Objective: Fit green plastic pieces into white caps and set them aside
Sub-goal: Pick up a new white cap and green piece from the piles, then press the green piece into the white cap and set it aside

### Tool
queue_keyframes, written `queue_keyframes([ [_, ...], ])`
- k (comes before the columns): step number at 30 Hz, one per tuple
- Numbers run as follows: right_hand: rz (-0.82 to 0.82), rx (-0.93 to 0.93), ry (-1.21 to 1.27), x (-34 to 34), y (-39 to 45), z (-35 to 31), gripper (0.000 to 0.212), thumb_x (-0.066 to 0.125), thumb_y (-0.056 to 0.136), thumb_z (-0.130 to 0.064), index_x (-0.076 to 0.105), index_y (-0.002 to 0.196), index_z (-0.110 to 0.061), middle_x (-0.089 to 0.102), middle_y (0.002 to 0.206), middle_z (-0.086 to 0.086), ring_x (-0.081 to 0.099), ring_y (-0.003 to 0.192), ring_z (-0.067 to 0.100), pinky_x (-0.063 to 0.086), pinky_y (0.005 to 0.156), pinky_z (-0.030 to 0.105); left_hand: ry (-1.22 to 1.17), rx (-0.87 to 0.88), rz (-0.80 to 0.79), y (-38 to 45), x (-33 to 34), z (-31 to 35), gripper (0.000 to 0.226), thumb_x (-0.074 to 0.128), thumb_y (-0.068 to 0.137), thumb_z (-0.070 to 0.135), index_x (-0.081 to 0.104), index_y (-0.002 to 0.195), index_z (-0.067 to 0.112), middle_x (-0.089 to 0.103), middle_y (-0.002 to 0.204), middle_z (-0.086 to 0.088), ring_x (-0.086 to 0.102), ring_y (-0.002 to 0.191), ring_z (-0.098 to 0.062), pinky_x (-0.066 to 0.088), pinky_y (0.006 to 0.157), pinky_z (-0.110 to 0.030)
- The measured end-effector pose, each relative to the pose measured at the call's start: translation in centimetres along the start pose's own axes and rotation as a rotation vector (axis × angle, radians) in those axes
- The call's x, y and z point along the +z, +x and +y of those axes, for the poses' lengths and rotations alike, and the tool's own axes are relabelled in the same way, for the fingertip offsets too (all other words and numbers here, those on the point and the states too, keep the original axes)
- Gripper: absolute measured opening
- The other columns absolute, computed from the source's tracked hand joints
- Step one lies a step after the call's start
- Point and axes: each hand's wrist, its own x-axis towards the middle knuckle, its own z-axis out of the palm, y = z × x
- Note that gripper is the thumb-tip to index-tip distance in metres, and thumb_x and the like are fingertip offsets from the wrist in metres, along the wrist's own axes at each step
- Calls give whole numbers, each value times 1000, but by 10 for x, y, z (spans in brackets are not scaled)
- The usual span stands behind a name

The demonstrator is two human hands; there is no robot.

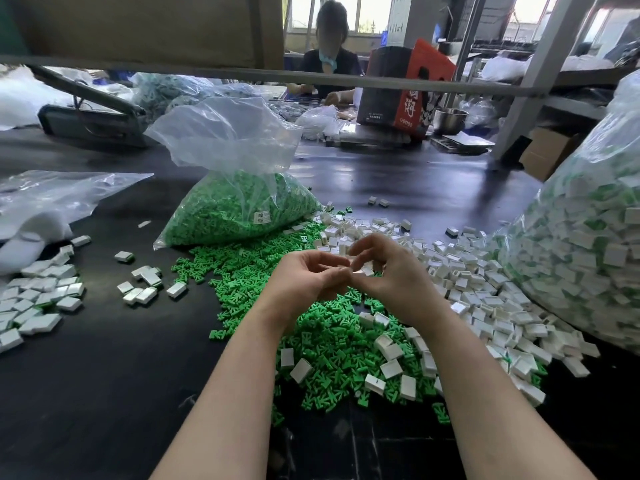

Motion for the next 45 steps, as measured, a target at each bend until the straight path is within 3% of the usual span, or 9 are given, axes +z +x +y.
queue_keyframes([
  [2, -10, 27, 1, -1, 1, 2, 27, 80, 79, -23, 63, 99, -25, 69, 85, -10, 59, 71, 0, 48, 64, 16, -114, -23, 12, -1, -4, 1, 23, 75, 73, 8, 70, 95, 5, 75, 83, -11, 70, 71, -17, 56, 60, -22],
  [7, -207, 97, -308, 4, 1, 10, 21, 78, 82, -29, 72, 101, -30, 68, 93, -12, 61, 89, 6, 50, 91, 31, -358, -20, 26, -2, -9, 4, 31, 74, 66, 6, 65, 95, 3, 74, 92, -17, 72, 75, -20, 59, 67, -24],
  [13, -225, 96, -426, 9, 1, 10, 15, 73, 85, -36, 70, 99, -39, 68, 93, -15, 54, 94, 7, 34, 81, 27, -484, -9, 20, -2, -12, 3, 26, 71, 67, 4, 66, 92, 6, 74, 86, -17, 73, 73, -21, 60, 64, -25],
  [19, -252, 67, -525, 12, 0, 8, 30, 63, 94, -26, 62, 121, -38, 63, 111, -10, 52, 108, 12, 37, 93, 29, -537, -35, 26, -1, -15, 2, 31, 70, 68, 2, 70, 99, 2, 74, 86, -15, 73, 74, -19, 59, 63, -23],
  [23, -230, 67, -505, 12, 0, 8, 12, 67, 91, -31, 68, 101, -36, 60, 97, -11, 52, 98, 11, 39, 86, 28, -544, -41, 27, -1, -15, 1, 32, 70, 66, -3, 68, 98, -1, 74, 85, -15, 73, 73, -21, 60, 64, -23],
  [29, -121, 112, -342, 15, 0, 8, 1, 72, 87, -35, 73, 88, -34, 68, 86, -12, 59, 79, 6, 38, 65, 19, -541, -36, 65, 2, -14, -2, 31, 71, 66, 0, 66, 96, 2, 74, 83, -13, 73, 74, -20, 60, 64, -24],
  [34, -23, 201, -41, 15, 2, 7, 8, 73, 88, -23, 76, 94, -27, 72, 81, -7, 63, 64, 2, 47, 61, 15, -562, -34, 72, 5, -15, -5, 30, 73, 66, 2, 69, 96, 4, 74, 85, -12, 73, 75, -19, 58, 63, -23],
  [38, 53, 234, 347, 12, 2, -2, 20, 68, 90, -6, 76, 94, -24, 76, 83, -1, 70, 80, 26, 59, 72, 34, -597, -32, 82, 6, -16, -6, 30, 74, 67, 3, 69, 96, 2, 75, 86, -12, 73, 75, -20, 58, 63, -22],
  [45, 110, 240, 652, 9, 2, -4, 19, 68, 88, -6, 77, 95, -20, 77, 92, -5, 65, 76, -5, 48, 64, 11, -625, -43, 56, 6, -9, -4, 31, 73, 67, 0, 68, 98, -2, 75, 87, -14, 74, 77, -21, 58, 64, -22],
])
